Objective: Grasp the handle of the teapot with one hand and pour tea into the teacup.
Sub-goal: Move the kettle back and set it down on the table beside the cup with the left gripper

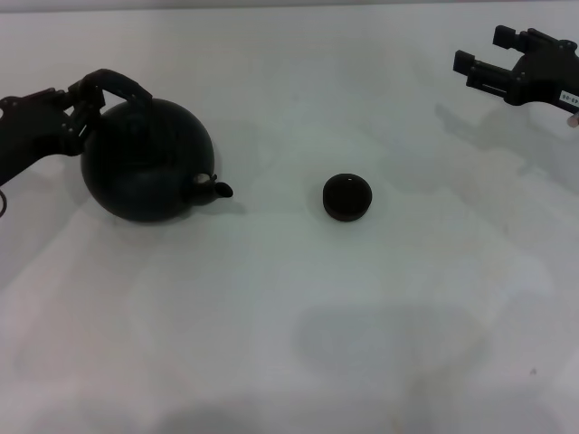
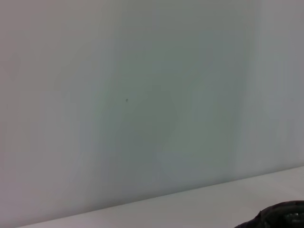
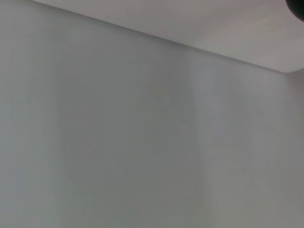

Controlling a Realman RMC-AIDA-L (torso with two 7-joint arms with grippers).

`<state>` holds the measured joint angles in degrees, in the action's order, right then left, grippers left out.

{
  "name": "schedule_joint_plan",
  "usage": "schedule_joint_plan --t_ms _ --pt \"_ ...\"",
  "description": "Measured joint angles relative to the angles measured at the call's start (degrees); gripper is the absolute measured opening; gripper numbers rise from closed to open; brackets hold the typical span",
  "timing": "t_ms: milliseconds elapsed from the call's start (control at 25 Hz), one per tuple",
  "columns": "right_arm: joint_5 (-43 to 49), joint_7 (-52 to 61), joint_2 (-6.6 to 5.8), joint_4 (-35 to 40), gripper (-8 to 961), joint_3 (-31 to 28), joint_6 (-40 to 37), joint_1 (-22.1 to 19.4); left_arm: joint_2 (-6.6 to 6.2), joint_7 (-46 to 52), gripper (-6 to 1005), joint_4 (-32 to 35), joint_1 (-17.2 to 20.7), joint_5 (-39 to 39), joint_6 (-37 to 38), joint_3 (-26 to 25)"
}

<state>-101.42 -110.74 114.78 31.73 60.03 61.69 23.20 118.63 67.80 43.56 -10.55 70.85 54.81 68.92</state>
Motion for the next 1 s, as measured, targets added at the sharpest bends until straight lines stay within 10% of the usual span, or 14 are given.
schedule_joint_plan --t_ms 400,440,1000 --pt "0.00 0.00 0.00 0.00 825 0.00 -0.09 0.02 0.23 -0.04 229 -0.66 -0.06 0.00 -0.13 -2.20" --pt "0.00 0.00 0.00 0.00 825 0.00 -0.09 0.04 0.22 -0.04 442 -0.67 -0.06 -0.01 -0.15 -2.21" --pt "0.00 0.00 0.00 0.00 825 -0.20 0.02 0.18 0.16 -1.09 698 -0.18 0.58 -0.05 2.39 -2.22"
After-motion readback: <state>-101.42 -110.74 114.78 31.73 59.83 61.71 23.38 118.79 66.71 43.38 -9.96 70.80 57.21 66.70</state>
